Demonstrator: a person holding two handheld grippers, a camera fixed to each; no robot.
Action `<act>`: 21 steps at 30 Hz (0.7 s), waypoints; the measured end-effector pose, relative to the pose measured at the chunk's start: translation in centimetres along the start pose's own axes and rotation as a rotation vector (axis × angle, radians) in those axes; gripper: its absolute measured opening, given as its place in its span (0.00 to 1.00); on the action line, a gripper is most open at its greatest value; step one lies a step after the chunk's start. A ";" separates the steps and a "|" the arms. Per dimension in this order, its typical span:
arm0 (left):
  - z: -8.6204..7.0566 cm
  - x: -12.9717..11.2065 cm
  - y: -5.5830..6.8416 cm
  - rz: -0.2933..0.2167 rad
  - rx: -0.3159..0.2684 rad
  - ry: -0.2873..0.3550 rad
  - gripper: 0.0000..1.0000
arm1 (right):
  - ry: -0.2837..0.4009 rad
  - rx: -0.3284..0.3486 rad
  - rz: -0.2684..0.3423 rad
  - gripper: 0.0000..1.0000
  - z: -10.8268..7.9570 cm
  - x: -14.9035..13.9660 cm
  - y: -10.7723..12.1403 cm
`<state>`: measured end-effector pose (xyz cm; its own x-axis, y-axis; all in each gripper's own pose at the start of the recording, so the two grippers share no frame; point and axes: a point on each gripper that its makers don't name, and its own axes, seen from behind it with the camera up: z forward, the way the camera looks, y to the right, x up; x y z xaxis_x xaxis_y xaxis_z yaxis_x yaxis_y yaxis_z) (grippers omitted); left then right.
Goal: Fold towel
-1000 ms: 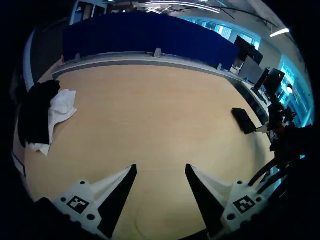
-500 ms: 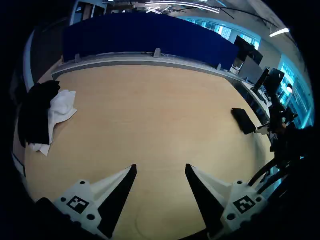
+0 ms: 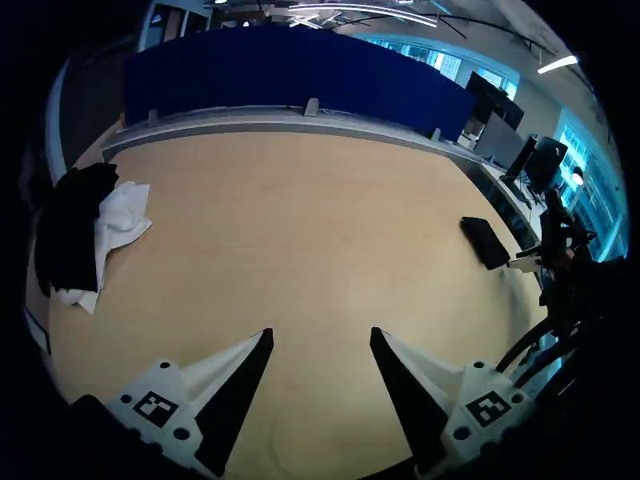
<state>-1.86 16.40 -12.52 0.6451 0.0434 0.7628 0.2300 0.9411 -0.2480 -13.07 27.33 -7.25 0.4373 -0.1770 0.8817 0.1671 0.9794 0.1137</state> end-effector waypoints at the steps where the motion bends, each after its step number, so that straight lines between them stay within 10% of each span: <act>1: 0.0 0.0 0.0 0.000 -0.001 0.000 0.90 | 0.004 0.000 -0.001 1.00 -0.1 0.2 -0.1; 21: -0.4 0.0 0.0 0.003 -0.002 0.006 0.90 | 0.115 0.114 0.019 1.00 0.5 4.6 -5.9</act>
<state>-1.58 16.28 -12.75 0.6501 0.0439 0.7586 0.2300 0.9401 -0.2515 -12.49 20.82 -3.58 0.5390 -0.1622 0.8265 0.0591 0.9862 0.1549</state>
